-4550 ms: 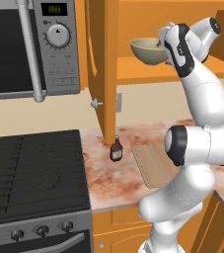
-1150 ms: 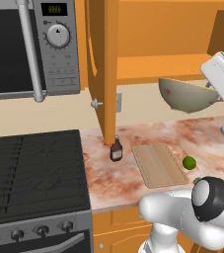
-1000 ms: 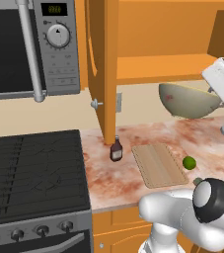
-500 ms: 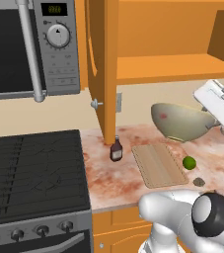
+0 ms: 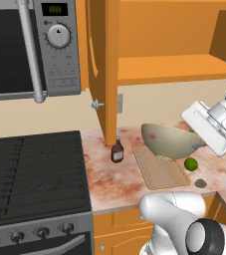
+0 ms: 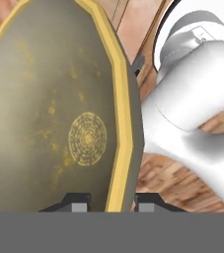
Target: Open the cabinet. Place the bowl and condiment on the counter. Then place the lime and garlic on the cutting board.
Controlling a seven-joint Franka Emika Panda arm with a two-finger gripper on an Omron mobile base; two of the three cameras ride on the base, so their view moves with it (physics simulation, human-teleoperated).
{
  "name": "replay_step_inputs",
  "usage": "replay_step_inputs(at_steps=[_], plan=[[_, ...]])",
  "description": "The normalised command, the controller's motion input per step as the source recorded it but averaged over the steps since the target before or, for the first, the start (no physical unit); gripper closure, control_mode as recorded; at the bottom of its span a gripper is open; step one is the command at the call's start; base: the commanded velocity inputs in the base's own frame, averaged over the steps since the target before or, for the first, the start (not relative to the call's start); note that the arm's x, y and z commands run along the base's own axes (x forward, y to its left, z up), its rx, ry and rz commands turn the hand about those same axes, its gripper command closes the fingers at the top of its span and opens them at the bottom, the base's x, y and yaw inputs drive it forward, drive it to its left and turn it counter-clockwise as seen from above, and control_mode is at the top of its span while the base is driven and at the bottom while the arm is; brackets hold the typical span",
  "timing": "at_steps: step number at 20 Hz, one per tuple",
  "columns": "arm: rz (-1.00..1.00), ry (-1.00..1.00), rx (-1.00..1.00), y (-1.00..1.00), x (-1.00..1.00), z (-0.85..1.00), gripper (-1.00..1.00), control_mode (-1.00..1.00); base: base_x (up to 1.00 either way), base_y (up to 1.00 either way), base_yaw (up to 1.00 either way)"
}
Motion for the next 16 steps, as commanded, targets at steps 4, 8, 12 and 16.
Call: replay_step_inputs(at_steps=[4,8,12,16], plan=[[0.0,0.0,0.0,0.18,0.0,-0.64,1.0,-1.0,0.0,0.0,0.0],[0.0,0.0,0.0,0.19,0.0,-0.57,1.0,-1.0,0.0,0.0,0.0],[0.0,0.0,0.01,0.19,0.0,-0.19,1.0,-1.0,0.0,0.0,0.0],[0.0,0.0,0.03,0.18,0.0,0.0,1.0,-1.0,0.0,0.0,0.0]])
